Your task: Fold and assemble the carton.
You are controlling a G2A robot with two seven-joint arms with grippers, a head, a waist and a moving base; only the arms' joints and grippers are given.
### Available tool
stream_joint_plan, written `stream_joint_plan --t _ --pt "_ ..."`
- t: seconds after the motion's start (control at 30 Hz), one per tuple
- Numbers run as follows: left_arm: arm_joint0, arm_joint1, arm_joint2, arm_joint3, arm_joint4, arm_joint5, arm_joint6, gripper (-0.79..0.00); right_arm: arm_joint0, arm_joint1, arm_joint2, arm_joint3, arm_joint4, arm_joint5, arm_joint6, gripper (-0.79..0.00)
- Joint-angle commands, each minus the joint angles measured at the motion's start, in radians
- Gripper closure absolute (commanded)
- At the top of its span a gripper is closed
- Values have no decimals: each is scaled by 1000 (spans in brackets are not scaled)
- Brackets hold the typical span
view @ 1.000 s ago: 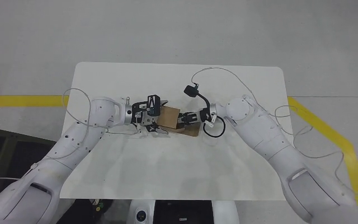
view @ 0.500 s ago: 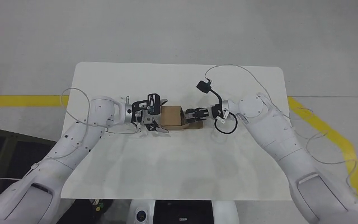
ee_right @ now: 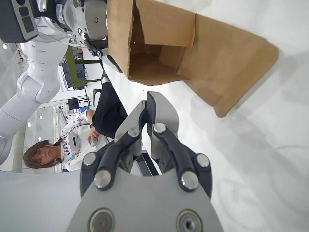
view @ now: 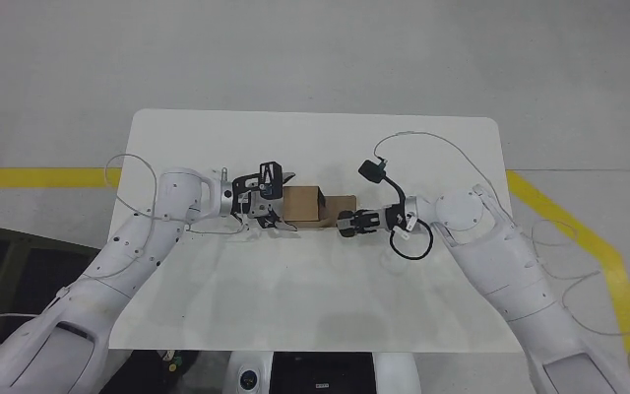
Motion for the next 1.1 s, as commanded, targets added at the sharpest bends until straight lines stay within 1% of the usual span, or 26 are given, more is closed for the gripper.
stream_joint_plan --t 0.0,0.13,0.47,0.8,1.07 --pt "0 -1 -2 -1 -1 -2 -4 -785 -5 -1 -4 5 -1 3 -18 0" --pt "3 -2 -7 -7 -4 -7 -6 -785 6 -9 -16 32 6 2 -62 0" --pt "14 -3 -11 -19 4 -14 -9 -785 91 -45 -89 140 32 -41 -92 0" --pt "16 -2 -9 -21 2 -14 -10 -785 201 -105 -191 285 77 -126 -98 0" --pt "16 -2 -7 -23 4 -14 -12 -785 253 -159 -262 393 143 -195 -94 0"
